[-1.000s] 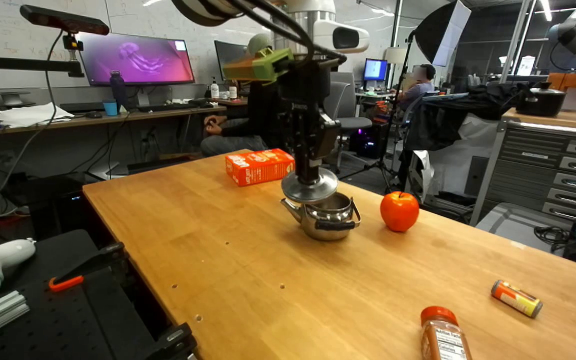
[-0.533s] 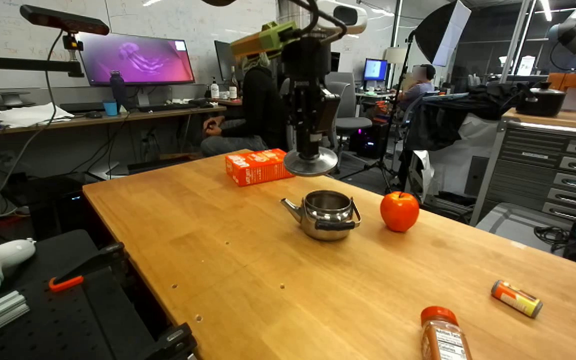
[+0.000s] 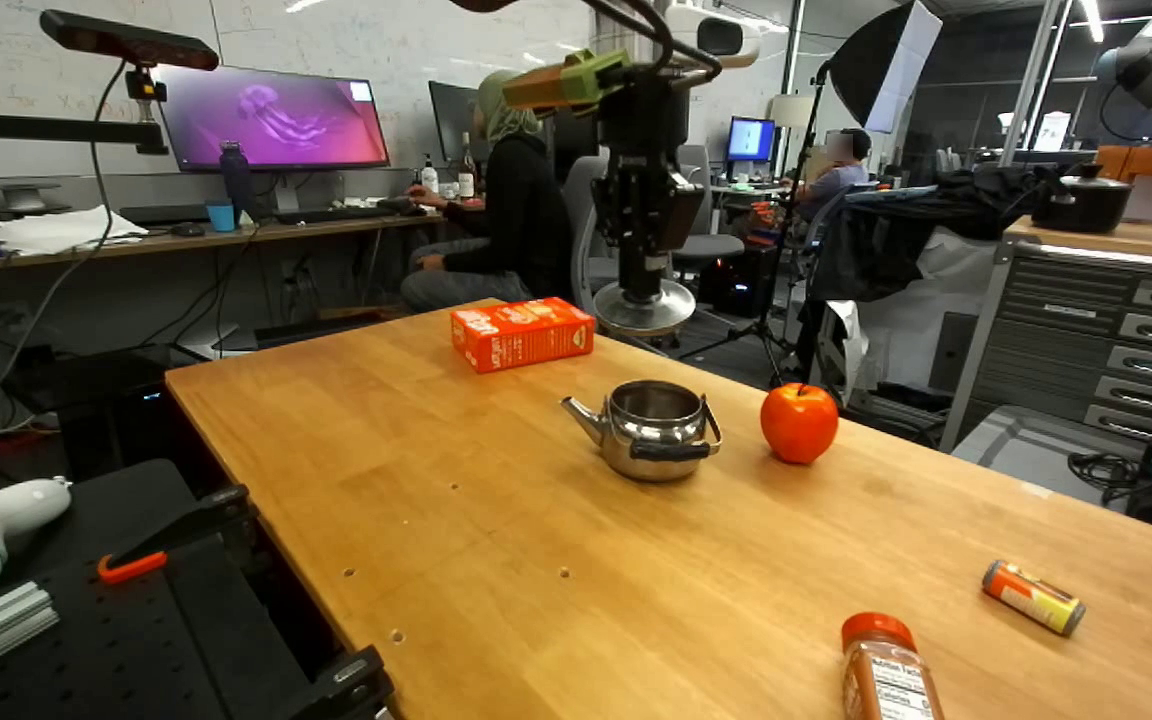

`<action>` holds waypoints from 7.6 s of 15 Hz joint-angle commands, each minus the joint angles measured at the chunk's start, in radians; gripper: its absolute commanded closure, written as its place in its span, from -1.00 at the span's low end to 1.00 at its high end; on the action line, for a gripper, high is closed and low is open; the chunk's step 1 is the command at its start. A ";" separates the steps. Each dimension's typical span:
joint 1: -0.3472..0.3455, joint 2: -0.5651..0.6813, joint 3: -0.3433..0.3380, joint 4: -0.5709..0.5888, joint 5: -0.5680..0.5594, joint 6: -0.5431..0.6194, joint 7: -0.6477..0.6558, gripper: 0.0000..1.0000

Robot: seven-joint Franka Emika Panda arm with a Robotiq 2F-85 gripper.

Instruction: Take the lid and put it on the pot

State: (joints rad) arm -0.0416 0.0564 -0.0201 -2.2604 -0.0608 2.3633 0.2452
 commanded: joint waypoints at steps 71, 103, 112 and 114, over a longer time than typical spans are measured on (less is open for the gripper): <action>0.071 0.305 -0.063 0.223 -0.007 -0.036 0.058 0.86; 0.071 0.324 -0.062 0.231 0.010 0.014 0.064 0.86; 0.075 0.328 -0.067 0.235 -0.005 -0.020 0.065 0.86; 0.075 0.329 -0.066 0.235 -0.005 -0.020 0.063 0.86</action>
State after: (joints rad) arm 0.0326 0.3753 -0.0854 -2.0486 -0.0637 2.3629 0.3080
